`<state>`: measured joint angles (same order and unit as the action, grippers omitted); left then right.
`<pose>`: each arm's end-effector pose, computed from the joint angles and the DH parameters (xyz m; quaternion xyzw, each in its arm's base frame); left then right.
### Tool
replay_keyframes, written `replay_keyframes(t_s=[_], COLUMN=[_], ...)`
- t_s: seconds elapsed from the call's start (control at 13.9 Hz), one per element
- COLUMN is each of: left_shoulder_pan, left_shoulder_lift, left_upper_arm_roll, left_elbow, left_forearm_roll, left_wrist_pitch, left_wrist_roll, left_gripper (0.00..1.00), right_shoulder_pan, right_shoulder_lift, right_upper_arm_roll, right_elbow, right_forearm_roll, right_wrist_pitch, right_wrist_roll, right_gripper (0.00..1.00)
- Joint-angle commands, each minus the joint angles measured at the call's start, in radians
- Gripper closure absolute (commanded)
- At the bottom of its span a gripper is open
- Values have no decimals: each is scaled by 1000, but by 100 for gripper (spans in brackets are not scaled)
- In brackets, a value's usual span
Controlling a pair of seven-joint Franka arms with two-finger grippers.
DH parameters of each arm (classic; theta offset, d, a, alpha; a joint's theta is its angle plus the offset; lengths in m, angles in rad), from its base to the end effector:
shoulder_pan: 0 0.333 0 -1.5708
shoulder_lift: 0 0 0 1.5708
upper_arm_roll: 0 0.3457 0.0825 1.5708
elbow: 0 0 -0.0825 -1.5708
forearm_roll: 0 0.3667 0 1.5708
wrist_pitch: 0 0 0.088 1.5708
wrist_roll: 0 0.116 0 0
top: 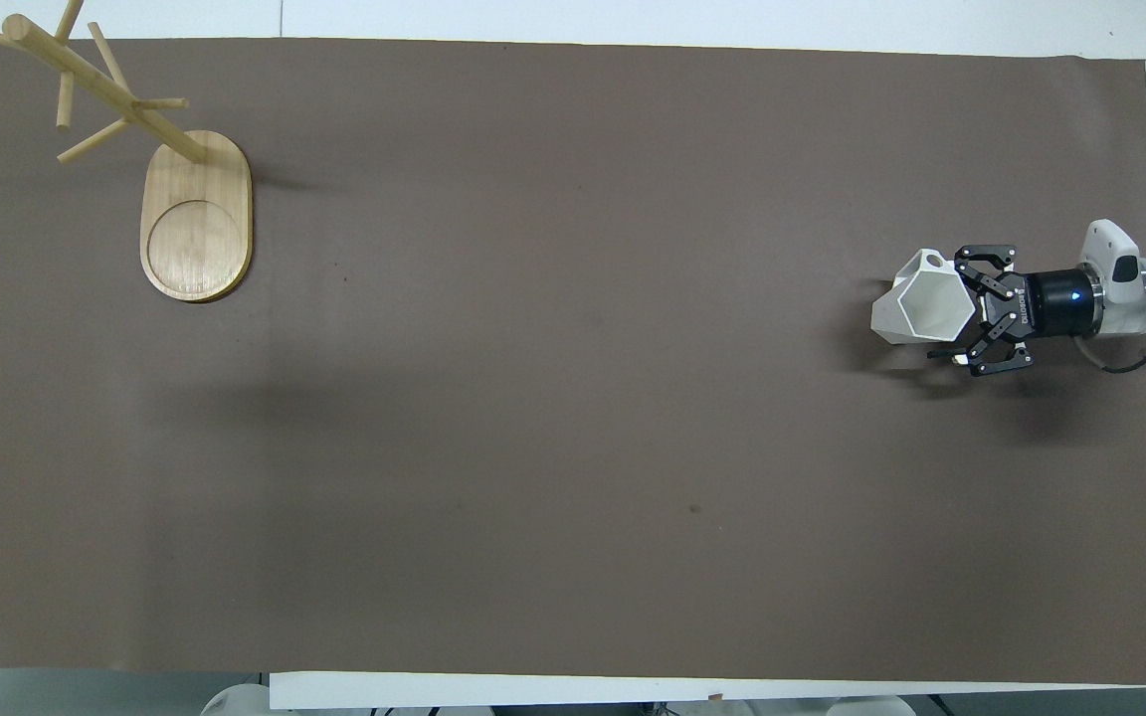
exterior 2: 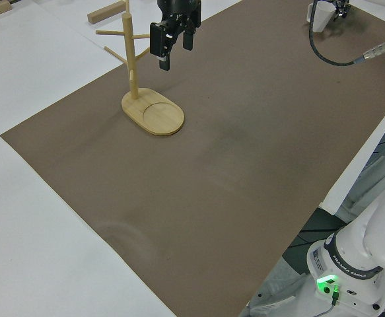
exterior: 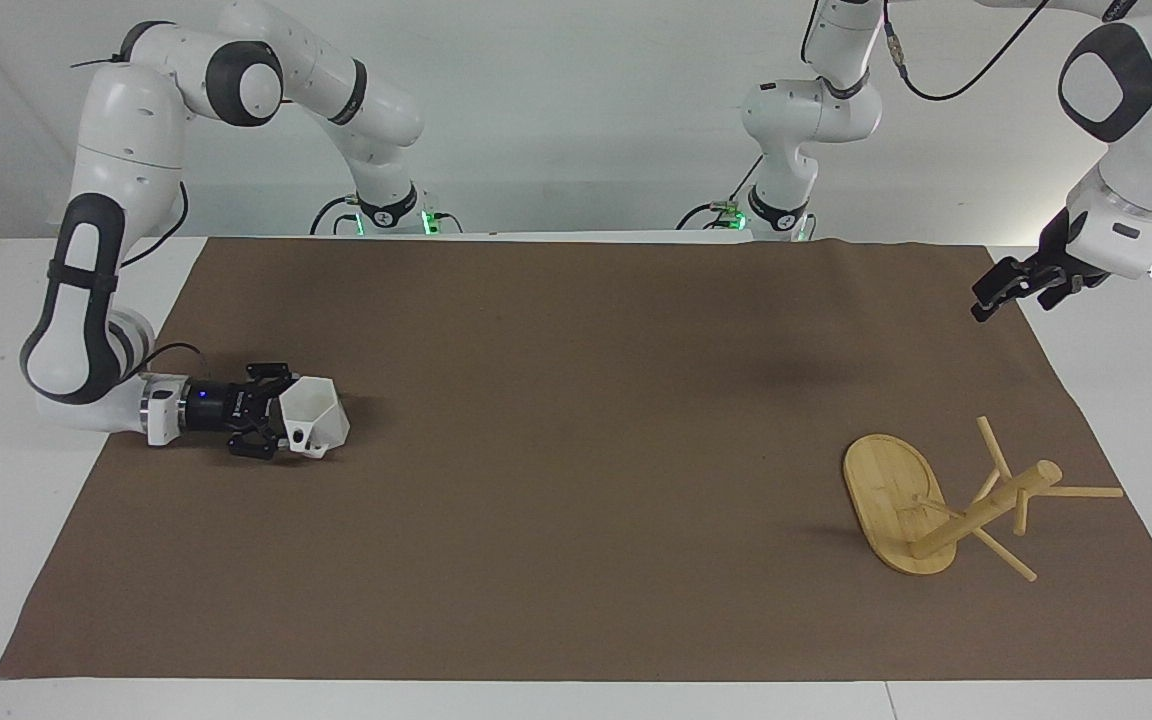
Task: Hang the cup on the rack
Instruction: 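Grasp the white cup with the right gripper, then lift the cup with the right gripper while the left gripper approaches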
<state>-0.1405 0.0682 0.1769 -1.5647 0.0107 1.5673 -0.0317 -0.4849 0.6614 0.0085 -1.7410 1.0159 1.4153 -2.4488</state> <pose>0.5566 0.0180 0.6109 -0.9988 -0.0339 0.0323 0.0113 0.5671 -0.1706 0.2438 -0.5581 -0.5518 -0.4138 0.4613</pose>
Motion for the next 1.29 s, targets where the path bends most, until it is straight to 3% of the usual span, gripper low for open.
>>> replay_keyframes(t_s=[0.0,0.22,0.36,0.43,0.58,0.72,0.94,1.22], left_shoulder_pan=[4,4,4,4,4,-1,-14,-91], left_shoulder_lift=[-24,-24,-24,-24,-24,-22,-19,-41], left_upper_arm_roll=[-4,-4,-5,-5,-4,-7,-11,-22], left_elbow=[-34,-34,-34,-34,-34,-31,-31,-35], left_forearm_roll=[18,18,18,18,18,11,11,11], left_wrist_pitch=[20,22,20,22,20,34,57,66], left_wrist_roll=[6,6,6,6,6,10,0,-4], left_gripper=[0,0,0,0,0,0,0,0], right_shoulder_pan=[-6,8,25,28,37,64,153,360], right_shoulder_lift=[-34,-43,-43,-43,-43,-54,-143,-190], right_upper_arm_roll=[4,4,4,4,4,5,13,18], right_elbow=[-72,-107,-101,-98,-95,-94,-97,-100], right_forearm_roll=[35,44,44,46,44,46,64,300], right_wrist_pitch=[25,37,37,39,39,40,37,106], right_wrist_roll=[-39,-82,-82,-82,-81,-72,80,148], right_gripper=[0,0,9,22,59,73,74,74])
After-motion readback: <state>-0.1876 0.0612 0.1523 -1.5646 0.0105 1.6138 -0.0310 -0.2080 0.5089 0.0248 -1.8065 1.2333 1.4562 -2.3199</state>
